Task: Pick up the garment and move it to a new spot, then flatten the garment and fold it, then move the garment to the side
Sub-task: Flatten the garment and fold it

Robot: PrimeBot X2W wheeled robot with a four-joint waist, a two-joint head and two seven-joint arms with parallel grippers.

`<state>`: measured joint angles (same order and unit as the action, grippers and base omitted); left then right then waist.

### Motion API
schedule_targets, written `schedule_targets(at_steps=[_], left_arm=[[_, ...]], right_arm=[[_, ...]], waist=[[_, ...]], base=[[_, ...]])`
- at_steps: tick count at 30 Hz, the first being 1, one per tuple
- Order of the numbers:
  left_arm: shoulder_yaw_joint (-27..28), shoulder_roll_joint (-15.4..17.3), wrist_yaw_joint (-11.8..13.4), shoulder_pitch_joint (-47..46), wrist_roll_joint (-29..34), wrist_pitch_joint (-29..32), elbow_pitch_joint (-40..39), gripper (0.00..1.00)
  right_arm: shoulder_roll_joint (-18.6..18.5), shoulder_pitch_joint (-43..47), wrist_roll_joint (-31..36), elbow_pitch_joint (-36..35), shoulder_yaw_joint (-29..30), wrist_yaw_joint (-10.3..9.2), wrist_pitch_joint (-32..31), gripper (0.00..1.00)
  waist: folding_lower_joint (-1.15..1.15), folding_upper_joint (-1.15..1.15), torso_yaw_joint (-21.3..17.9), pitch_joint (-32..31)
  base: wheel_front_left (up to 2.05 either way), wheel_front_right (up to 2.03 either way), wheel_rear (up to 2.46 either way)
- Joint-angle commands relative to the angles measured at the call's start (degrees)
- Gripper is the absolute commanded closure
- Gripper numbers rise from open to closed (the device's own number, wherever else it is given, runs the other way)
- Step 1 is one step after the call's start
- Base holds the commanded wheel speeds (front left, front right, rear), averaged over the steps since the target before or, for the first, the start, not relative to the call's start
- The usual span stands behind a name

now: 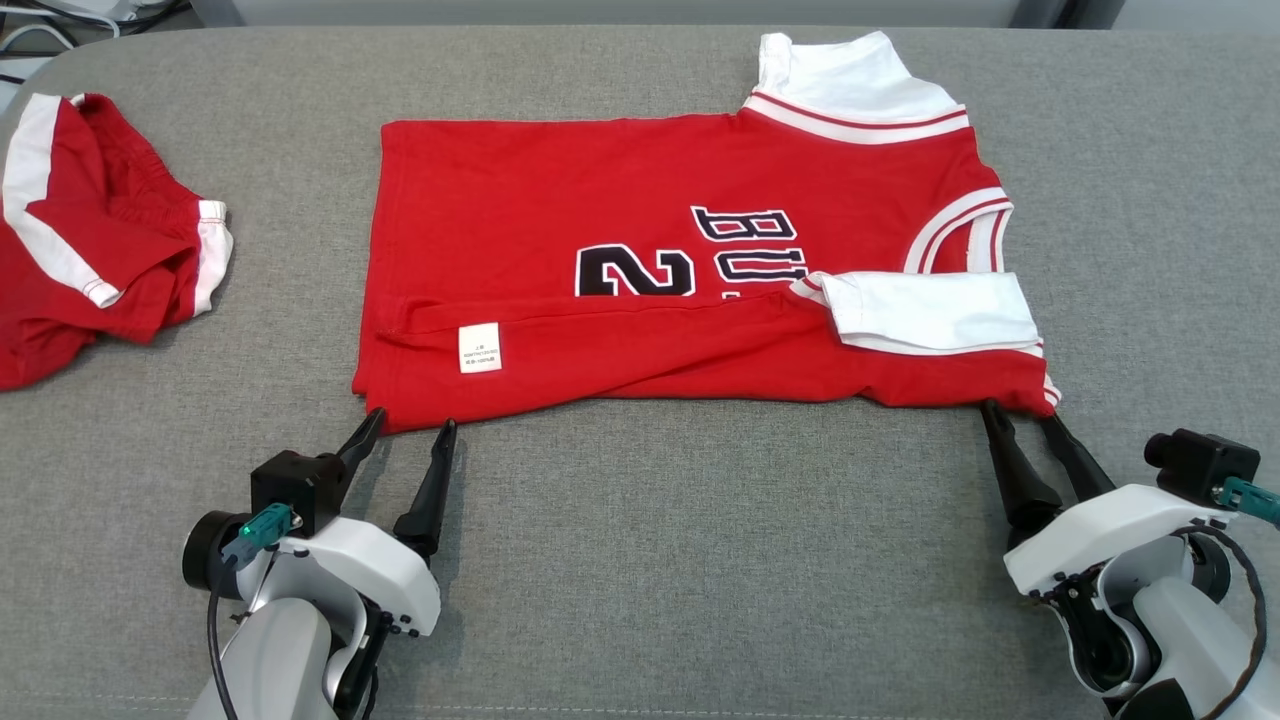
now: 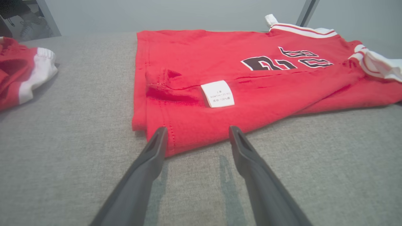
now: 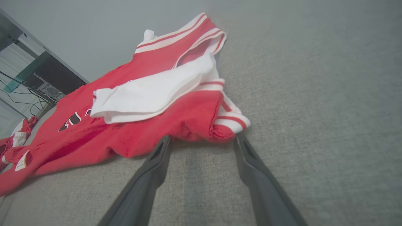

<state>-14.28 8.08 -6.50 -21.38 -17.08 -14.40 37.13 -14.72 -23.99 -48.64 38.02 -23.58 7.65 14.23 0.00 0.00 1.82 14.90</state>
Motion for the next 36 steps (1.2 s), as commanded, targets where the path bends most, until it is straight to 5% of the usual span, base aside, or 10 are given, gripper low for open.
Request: schedule_targets(at_steps=[1,18,19,20,22,23,36], left_arm=[[2.3,1.3,-0.3,-0.3,0.7,-0.6,-1.4,0.00],[3.3,0.7,-0.6,0.0,1.8,-0.6,-1.2,0.00],[3.4,0.7,-0.6,0.0,1.8,-0.6,-1.2,0.00],[3.4,0.6,-0.7,0.0,1.7,-0.6,-1.2,0.00],[3.4,0.7,-0.7,-0.1,1.8,-0.6,-1.1,0.00],[3.5,0.6,-0.7,-0.2,1.7,-0.6,-1.0,0.00],[1.8,1.8,-1.0,-1.6,-2.1,-0.6,5.4,0.00]], right_arm=[[-0.9,1.3,-1.7,-1.5,-1.0,-0.16,0.8,0.00],[0.3,0.4,-10.5,-3.0,1.2,-0.16,0.8,0.00],[0.3,0.4,-10.7,-3.1,1.3,-0.16,0.8,0.15],[0.2,0.4,-10.7,-3.1,1.3,-0.16,0.8,0.53],[0.2,0.3,-10.9,-3.2,1.7,-0.16,0.8,0.93],[0.2,0.3,-10.8,-3.3,1.7,-0.16,0.8,1.00],[0.3,-0.1,-9.6,-3.2,0.5,-0.16,0.8,1.00]], waist=[[0.00,0.00,0.0,0.0],[0.00,0.00,0.9,-0.2],[0.00,0.00,0.9,-0.2],[0.00,0.00,1.0,-0.1],[0.00,0.00,1.1,0.0],[0.00,0.00,1.1,0.1],[0.00,0.00,0.7,0.5]], base=[[0.00,0.00,0.00],[0.00,0.00,0.00],[0.00,0.00,0.00],[0.00,0.00,0.00],[0.00,0.00,0.00],[0.00,0.00,0.00],[0.00,0.00,0.00]])
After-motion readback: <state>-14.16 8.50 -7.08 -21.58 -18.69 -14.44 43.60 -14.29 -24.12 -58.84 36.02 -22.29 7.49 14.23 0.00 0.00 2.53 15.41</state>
